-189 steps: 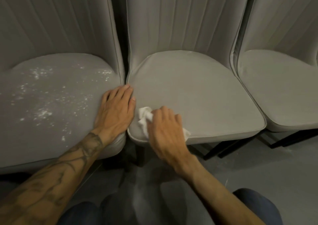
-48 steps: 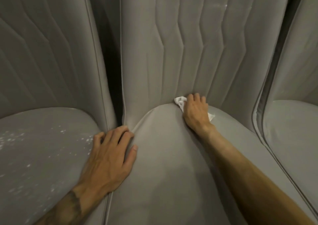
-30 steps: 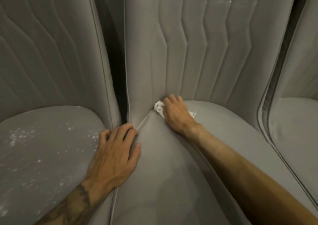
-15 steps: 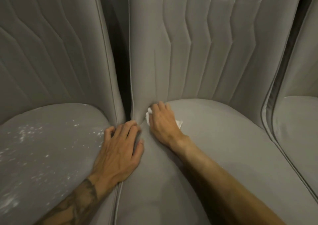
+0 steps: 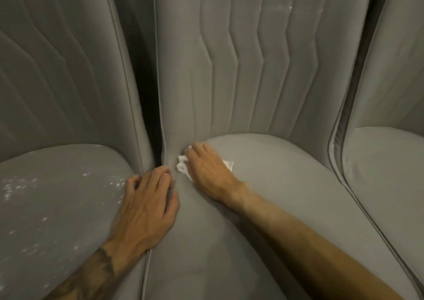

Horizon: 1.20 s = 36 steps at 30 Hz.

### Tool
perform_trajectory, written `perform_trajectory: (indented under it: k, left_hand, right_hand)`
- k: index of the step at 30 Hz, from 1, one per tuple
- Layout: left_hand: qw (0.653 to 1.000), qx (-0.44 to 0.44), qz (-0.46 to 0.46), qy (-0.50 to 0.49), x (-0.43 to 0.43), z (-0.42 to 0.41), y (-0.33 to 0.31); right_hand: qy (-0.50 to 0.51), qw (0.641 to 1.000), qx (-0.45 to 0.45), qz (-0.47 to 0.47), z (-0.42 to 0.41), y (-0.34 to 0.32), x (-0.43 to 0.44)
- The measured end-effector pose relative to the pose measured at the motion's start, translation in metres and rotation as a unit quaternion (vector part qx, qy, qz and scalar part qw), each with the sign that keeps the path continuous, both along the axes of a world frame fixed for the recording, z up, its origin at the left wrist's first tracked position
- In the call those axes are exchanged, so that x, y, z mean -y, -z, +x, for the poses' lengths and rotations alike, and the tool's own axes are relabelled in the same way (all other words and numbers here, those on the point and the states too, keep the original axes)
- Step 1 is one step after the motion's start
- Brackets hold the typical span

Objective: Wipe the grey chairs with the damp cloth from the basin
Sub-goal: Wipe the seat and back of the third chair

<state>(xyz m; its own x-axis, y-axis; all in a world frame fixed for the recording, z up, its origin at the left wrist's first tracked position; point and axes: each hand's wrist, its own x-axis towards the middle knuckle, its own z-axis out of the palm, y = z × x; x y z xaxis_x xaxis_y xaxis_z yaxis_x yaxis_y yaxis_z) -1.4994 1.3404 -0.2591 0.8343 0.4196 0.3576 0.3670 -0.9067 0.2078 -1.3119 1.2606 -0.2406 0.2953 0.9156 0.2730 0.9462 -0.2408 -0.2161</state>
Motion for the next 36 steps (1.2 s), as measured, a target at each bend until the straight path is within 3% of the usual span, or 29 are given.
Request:
perform_trajectory:
  k: [3,6,11,16,20,25,28,32,36]
  left_hand:
    - [1.000,0.001,0.010,-0.006,-0.002,-0.001,0.000]
    - [1.000,0.005,0.007,-0.002,-0.002,-0.002,0.000]
    - [1.000,0.006,-0.005,-0.006,0.001,-0.004,0.002]
    - [0.999,0.002,-0.026,-0.027,0.009,-0.006,-0.007]
    - [0.999,-0.011,-0.037,-0.036,0.007,-0.005,-0.012]
    - [0.997,0.016,-0.069,-0.014,0.004,0.001,-0.018]
    - [0.996,0.060,-0.057,-0.015,-0.009,0.019,-0.036]
    - [0.992,0.112,0.059,-0.002,-0.034,0.066,-0.071]
    - [0.973,0.199,0.115,-0.015,-0.059,0.109,-0.106]
  right_hand:
    - [0.109,0.993,0.034,-0.032,0.048,0.001,-0.008]
    - [0.222,0.974,0.001,-0.049,0.060,0.000,-0.016]
    - [0.138,0.988,-0.065,0.037,-0.021,0.004,-0.022]
    - [0.033,0.995,-0.092,-0.017,-0.033,-0.014,0.005]
    - [0.088,0.993,-0.080,-0.006,-0.042,-0.019,-0.001]
    - [0.012,0.976,-0.207,0.061,-0.044,-0.016,0.001]
    - [0.072,0.968,-0.180,0.162,-0.024,-0.031,-0.015]
    - [0.086,0.960,-0.105,0.246,-0.001,-0.049,-0.032]
    - [0.115,0.939,-0.017,0.325,0.041,-0.085,-0.037]
